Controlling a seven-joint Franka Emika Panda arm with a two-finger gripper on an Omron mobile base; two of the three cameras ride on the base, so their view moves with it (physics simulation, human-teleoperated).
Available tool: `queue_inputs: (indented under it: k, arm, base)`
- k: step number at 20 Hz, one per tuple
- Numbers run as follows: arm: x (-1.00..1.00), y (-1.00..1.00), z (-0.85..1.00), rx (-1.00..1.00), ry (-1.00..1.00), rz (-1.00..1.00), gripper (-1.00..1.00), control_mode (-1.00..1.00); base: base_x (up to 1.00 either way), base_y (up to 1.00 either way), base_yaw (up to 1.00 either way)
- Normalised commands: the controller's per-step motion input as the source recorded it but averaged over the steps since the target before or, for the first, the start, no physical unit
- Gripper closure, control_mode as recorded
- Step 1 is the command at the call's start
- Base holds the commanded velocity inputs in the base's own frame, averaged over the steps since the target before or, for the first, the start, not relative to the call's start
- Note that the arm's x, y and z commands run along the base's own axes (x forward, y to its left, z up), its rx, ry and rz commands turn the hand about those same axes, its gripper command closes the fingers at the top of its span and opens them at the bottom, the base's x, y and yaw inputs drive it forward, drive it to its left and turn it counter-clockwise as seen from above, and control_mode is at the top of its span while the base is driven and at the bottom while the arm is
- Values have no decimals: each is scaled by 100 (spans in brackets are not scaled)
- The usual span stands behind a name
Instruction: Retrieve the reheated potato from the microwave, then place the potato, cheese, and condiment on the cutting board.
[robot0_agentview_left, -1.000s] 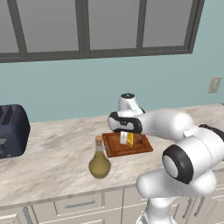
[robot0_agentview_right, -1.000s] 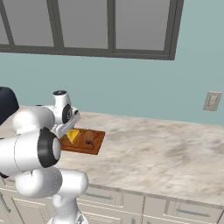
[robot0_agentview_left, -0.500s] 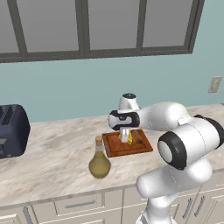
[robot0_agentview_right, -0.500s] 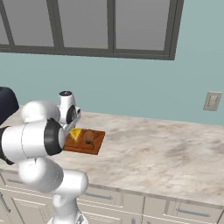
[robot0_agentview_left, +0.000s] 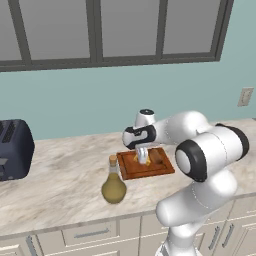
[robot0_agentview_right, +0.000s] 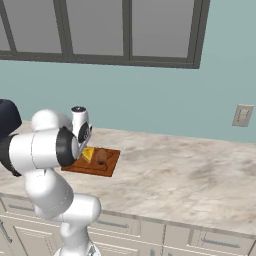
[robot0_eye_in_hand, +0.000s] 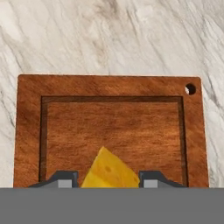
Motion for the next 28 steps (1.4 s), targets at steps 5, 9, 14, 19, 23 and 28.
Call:
queue_inputs:
  k: [5,9,14,19,23,28]
  arm:
    - [3,0,-19,0,0,10,100,-100]
    - [8,-2,-19,0,0,8,100,-100]
    - [7,-4,-17,0,0,7,100,-100]
    - [0,-1,-22,0,0,7,100,-100]
    - [0,0,-27,0,0,6,-100,-100]
    - [0,0,-10,0,0,5,-100,-100]
  base:
    - [0,0,0]
    - [0,0,0]
    - [0,0,0]
    - [0,0,0]
    - [0,0,0]
    - [0,0,0]
